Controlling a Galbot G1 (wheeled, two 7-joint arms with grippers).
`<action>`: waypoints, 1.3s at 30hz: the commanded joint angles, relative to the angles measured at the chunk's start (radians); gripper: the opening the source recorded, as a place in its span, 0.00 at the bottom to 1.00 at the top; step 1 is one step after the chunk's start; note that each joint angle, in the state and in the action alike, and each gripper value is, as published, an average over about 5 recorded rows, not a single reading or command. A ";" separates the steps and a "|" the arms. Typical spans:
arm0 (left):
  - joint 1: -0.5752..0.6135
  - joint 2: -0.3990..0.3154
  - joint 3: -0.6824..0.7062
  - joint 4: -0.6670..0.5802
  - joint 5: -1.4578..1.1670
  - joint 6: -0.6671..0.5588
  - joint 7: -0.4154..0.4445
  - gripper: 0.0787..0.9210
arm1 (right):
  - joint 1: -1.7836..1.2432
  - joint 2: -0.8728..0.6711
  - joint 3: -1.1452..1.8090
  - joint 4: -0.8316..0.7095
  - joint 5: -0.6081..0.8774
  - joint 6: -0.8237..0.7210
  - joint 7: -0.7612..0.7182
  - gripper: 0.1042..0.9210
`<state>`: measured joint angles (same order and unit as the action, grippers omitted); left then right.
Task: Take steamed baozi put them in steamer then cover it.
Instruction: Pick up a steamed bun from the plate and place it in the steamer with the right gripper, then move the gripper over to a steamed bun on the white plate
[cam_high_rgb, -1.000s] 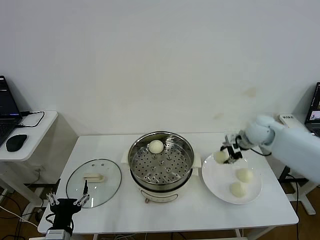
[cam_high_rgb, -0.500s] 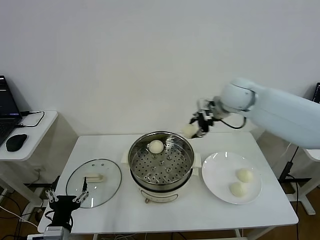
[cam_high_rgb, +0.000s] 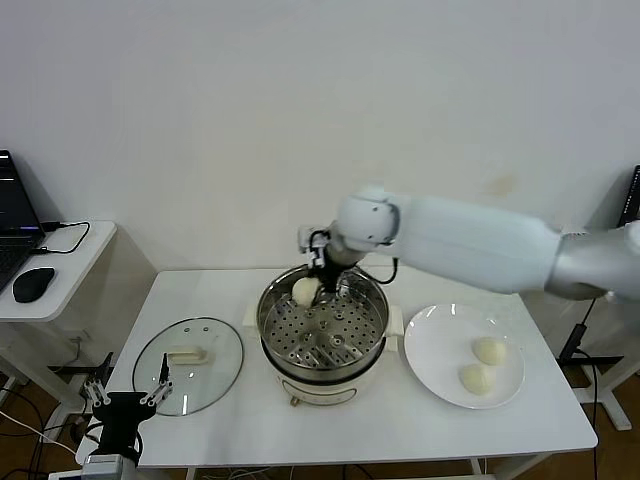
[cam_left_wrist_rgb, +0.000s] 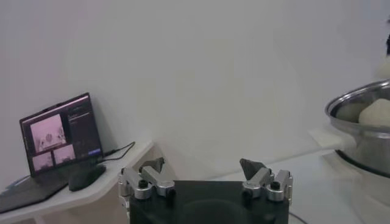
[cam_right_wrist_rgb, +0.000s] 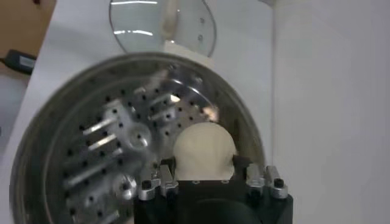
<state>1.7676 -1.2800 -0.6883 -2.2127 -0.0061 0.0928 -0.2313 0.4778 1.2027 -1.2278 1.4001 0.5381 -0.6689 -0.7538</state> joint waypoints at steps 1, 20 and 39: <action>0.000 -0.007 -0.002 -0.001 0.000 -0.001 0.000 0.88 | -0.070 0.102 -0.011 -0.047 0.015 -0.047 0.042 0.60; -0.007 0.003 -0.007 -0.001 -0.006 -0.001 0.000 0.88 | 0.060 -0.016 0.011 -0.008 -0.091 0.027 -0.150 0.86; -0.008 0.026 0.007 0.003 -0.010 -0.002 0.001 0.88 | 0.027 -0.802 0.054 0.297 -0.487 0.411 -0.459 0.88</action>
<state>1.7590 -1.2596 -0.6840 -2.2112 -0.0171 0.0909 -0.2305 0.5853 0.7750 -1.2168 1.5712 0.2543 -0.4144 -1.0935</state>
